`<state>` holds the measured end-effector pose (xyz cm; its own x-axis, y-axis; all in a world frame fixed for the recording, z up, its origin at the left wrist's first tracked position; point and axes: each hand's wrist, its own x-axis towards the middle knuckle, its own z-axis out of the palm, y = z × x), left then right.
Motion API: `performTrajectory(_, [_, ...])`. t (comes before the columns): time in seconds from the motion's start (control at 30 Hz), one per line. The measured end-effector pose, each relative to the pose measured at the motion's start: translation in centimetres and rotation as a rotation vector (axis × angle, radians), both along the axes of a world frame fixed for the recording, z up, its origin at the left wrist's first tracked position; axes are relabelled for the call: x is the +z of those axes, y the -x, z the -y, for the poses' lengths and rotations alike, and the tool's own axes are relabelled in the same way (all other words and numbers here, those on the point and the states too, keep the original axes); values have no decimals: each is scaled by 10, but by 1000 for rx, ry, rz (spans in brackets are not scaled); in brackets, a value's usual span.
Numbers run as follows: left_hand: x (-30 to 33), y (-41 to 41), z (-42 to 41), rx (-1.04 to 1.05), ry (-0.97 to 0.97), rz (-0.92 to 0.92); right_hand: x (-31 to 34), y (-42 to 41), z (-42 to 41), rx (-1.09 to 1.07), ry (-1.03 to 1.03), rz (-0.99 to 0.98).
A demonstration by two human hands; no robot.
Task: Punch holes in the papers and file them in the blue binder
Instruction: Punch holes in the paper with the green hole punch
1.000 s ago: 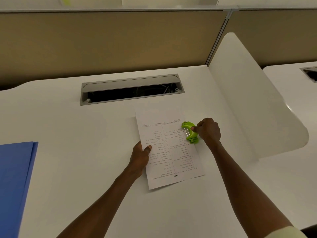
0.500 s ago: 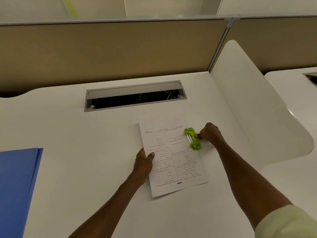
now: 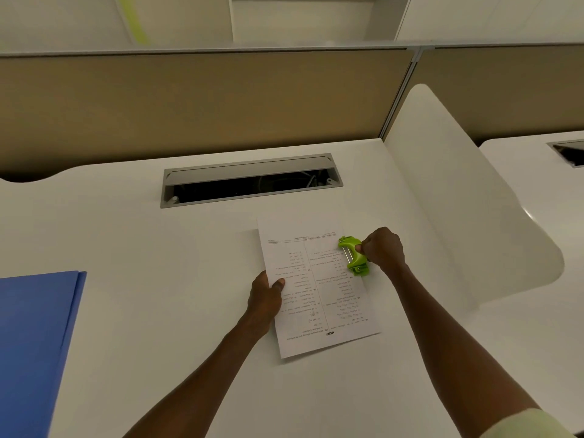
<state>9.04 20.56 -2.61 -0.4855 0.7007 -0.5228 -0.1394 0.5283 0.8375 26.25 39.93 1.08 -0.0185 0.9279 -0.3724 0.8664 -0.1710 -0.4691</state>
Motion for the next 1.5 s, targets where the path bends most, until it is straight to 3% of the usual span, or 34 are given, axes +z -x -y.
performTrajectory(0.97, [-10, -2, 14, 66, 61, 14, 0, 7, 5, 5, -104, 59])
performTrajectory(1.4, [-6, 14, 35, 77, 19, 64, -2, -1, 6, -40, -25, 17])
performTrajectory(1.5, [-2, 22, 45, 67, 8, 55, 5, -1, 25, 30, -238, 8])
